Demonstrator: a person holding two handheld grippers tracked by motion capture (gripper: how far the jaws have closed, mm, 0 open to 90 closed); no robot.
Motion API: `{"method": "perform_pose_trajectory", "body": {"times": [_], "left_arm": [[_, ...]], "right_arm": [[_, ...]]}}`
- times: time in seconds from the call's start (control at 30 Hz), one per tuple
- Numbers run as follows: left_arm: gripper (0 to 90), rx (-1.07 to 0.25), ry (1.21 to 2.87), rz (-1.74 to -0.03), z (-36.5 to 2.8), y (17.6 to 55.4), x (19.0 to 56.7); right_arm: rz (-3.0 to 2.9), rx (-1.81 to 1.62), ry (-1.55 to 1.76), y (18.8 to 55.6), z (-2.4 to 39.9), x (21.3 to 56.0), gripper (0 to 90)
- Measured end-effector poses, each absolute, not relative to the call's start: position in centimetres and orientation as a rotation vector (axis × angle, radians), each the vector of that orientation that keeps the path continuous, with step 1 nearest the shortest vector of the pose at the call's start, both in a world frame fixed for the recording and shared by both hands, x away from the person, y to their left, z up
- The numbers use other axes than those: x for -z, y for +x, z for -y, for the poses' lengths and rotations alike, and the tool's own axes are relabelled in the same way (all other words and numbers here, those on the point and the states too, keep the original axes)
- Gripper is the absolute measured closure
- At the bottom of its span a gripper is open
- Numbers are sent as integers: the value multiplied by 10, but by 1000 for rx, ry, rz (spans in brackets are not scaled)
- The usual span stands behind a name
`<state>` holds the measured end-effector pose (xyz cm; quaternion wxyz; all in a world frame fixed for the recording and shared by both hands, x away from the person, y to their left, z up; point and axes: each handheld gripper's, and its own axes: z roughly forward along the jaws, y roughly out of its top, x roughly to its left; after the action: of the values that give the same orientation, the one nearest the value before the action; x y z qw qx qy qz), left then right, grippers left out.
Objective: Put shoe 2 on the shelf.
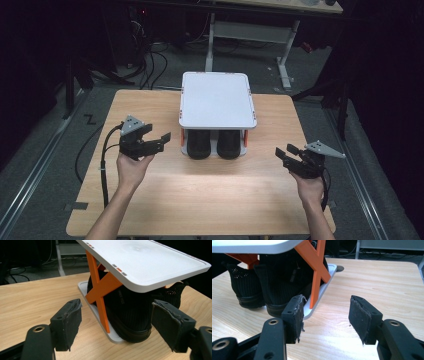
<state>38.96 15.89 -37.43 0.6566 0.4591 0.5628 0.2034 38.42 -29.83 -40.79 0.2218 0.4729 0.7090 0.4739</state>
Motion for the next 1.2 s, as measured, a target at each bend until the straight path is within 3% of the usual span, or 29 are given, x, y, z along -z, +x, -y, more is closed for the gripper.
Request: {"method": "perform_pose_trajectory", "body": {"times": [1.2], "left_arm": [[257,-467,1040,-1459,-194,369,439]], "right_arm": [[-1969,-1201,1436,373,326,449,474]]}}
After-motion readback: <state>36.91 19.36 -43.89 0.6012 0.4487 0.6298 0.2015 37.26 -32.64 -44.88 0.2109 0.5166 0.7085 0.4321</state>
